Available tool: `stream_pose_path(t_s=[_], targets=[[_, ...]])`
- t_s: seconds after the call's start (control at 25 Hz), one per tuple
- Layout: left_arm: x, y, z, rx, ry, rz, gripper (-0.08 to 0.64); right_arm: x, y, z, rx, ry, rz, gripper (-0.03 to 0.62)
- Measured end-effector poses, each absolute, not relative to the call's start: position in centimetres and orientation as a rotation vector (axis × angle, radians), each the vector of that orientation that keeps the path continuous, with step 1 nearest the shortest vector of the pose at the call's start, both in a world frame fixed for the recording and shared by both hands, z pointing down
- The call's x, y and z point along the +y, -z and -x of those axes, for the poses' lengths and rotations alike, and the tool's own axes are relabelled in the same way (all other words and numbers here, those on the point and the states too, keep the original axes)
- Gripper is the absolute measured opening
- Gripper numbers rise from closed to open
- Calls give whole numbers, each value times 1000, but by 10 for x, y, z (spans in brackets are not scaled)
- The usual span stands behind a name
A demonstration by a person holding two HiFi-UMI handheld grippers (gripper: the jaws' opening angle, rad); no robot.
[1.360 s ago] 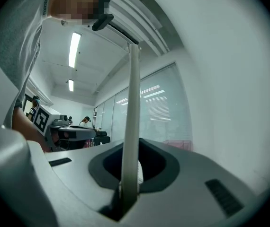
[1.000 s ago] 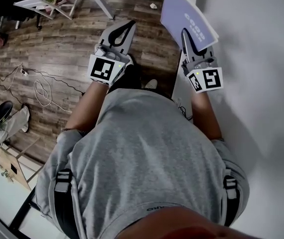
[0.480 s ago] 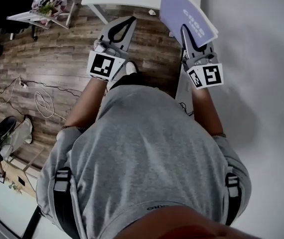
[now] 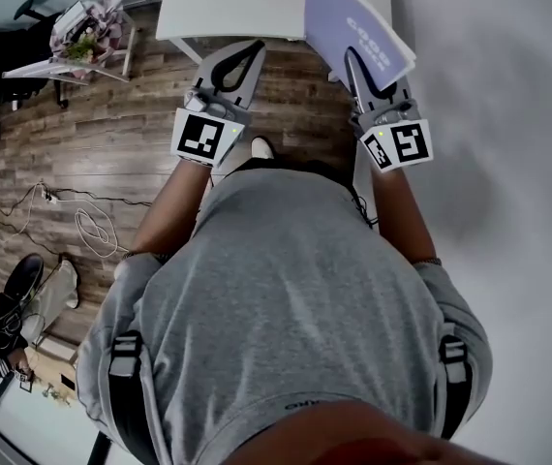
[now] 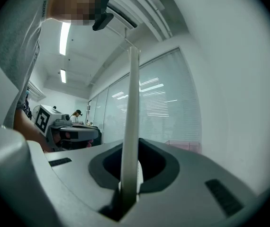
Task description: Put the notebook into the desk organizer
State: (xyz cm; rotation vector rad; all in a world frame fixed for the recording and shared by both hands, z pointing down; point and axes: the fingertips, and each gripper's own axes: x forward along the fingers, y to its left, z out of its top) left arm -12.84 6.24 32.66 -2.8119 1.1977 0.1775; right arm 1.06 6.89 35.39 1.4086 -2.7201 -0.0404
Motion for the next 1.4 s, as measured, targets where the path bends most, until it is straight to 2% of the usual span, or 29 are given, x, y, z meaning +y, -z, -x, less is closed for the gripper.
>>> stream_pose_path(t_s=[0.8,1.4], targets=[[2,-361,117,1198,-105,2835,20,13,-385,-33,-2716,15,-1459,38],[-102,-358,34,1231,-71,2774,20,-102,-388,-106,-2808,4,-1390,38]])
